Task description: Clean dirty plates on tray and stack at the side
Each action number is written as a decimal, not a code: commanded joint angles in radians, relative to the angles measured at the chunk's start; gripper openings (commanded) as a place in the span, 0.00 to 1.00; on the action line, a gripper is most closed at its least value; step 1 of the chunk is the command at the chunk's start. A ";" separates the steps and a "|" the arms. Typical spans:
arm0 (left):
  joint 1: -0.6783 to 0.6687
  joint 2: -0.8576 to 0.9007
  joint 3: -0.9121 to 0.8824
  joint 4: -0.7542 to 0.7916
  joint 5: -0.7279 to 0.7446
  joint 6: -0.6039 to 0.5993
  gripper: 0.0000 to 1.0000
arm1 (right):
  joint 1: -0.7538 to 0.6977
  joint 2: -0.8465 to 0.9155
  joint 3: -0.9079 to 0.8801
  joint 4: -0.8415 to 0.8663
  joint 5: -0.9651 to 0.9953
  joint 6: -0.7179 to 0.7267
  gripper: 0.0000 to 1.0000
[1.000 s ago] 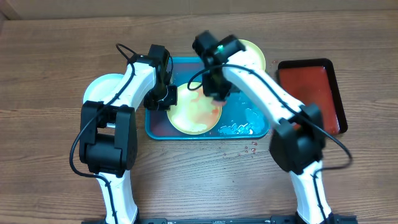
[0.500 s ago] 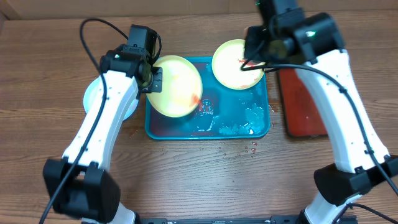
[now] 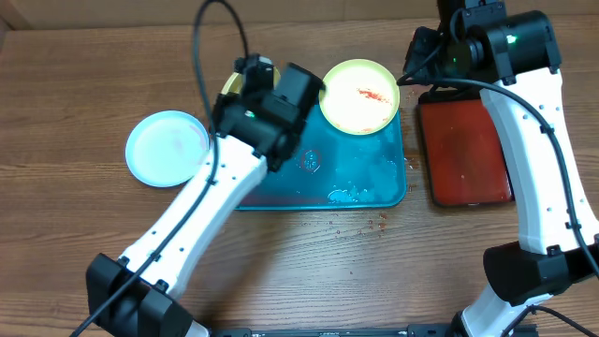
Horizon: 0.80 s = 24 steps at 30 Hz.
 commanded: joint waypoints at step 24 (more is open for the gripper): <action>-0.110 -0.015 0.016 -0.031 0.043 -0.057 0.04 | -0.008 -0.020 0.021 -0.003 0.007 -0.002 0.04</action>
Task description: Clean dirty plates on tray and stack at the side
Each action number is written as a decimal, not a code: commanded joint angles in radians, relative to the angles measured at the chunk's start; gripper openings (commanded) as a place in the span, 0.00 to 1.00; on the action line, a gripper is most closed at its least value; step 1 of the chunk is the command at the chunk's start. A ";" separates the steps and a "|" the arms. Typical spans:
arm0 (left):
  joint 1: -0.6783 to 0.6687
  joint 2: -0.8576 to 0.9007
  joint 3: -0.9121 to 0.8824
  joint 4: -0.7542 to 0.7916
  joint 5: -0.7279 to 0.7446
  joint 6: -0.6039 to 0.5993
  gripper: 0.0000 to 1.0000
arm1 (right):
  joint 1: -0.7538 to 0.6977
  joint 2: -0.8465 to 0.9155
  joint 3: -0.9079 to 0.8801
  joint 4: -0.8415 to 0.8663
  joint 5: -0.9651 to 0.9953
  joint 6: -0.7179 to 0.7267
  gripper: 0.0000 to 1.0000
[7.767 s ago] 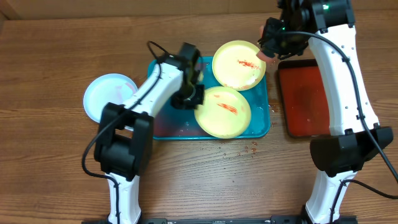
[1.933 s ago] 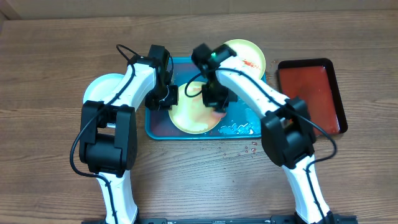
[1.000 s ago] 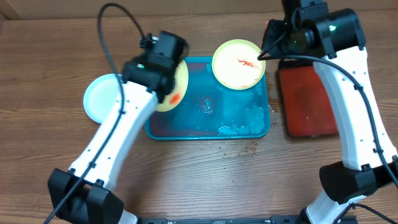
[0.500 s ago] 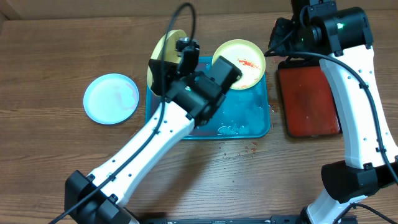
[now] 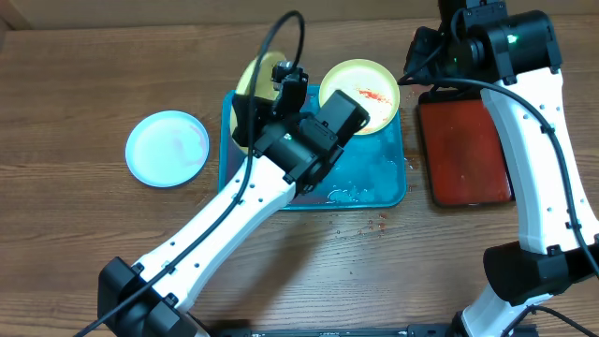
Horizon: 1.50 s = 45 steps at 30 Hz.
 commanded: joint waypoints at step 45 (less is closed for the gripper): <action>1.214 -0.009 -0.466 0.437 1.322 -0.094 0.04 | -0.004 -0.020 0.021 -0.014 0.007 -0.004 0.04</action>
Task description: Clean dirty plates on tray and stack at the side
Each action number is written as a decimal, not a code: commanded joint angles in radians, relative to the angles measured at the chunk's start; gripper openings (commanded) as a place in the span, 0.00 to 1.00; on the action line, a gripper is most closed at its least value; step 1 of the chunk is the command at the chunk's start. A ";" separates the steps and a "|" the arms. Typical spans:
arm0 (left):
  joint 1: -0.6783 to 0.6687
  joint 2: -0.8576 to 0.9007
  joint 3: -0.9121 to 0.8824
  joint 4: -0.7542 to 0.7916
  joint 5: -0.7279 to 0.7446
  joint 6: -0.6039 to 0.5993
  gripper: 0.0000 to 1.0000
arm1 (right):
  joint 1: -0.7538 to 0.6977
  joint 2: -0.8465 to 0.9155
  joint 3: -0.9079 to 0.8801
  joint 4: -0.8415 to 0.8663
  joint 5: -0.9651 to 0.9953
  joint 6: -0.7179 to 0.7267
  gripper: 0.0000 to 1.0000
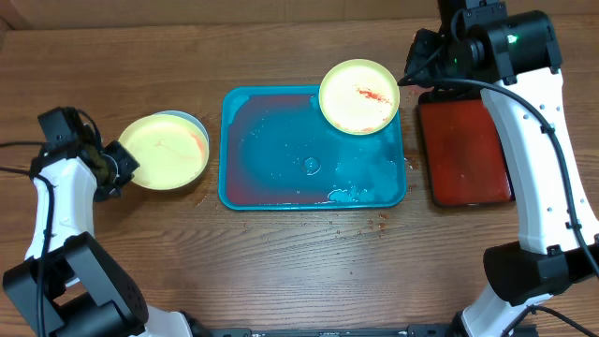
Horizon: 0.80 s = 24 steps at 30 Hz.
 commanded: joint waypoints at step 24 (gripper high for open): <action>-0.235 -0.004 0.272 -0.079 0.162 0.088 0.61 | -0.003 -0.020 0.020 -0.002 -0.001 -0.003 0.04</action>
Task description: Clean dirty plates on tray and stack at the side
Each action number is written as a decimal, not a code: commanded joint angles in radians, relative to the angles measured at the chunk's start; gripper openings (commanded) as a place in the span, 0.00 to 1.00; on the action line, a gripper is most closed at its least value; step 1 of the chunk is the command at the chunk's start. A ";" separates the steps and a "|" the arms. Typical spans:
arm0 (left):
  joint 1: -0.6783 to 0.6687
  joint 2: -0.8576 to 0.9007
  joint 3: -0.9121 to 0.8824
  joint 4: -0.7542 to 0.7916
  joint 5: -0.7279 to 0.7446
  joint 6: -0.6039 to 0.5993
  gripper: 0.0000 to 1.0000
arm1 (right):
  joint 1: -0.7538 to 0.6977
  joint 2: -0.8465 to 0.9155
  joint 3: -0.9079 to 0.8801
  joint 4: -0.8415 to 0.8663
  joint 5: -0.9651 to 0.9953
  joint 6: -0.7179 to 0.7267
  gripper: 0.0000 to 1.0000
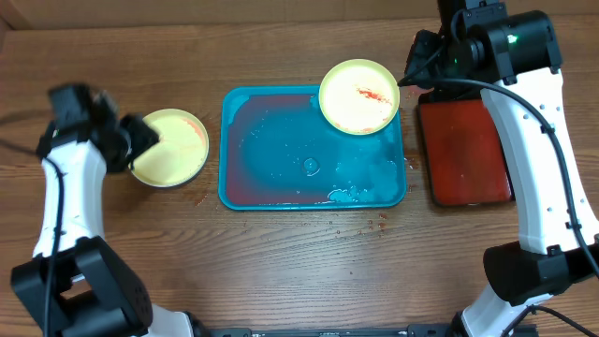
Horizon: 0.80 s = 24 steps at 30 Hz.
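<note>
A teal tray point(281, 178) lies mid-table, wet and smeared red along its left side. One yellow plate point(358, 95) with red stains rests on the tray's far right corner. A second yellow plate point(173, 150) with a faint red smear sits to the left of the tray, covering a light blue plate almost entirely. My left gripper point(138, 140) is blurred at that plate's left rim; its jaws cannot be made out. My right gripper point(408, 73) hangs beside the stained plate's right edge, and its state is not visible.
A dark red rectangular pad point(465, 154) lies right of the tray under the right arm. Small red crumbs point(360, 225) are scattered on the wood just in front of the tray's right corner.
My left arm has shifted up and to the right, its gripper now over the left plate's upper left rim. The yellow plate sits slightly further right. The right arm has not moved.
My left arm first reached over the tray's far left corner, at a yellow plate, with a blue plate alone on the left. Then it stretched further across the tray. Later that yellow plate lay on the blue plate off the tray, where it stays.
</note>
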 commanded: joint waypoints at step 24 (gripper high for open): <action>-0.772 0.861 1.044 -0.327 -0.062 -0.137 0.73 | -0.004 -0.020 0.019 -0.014 -0.004 -0.003 0.04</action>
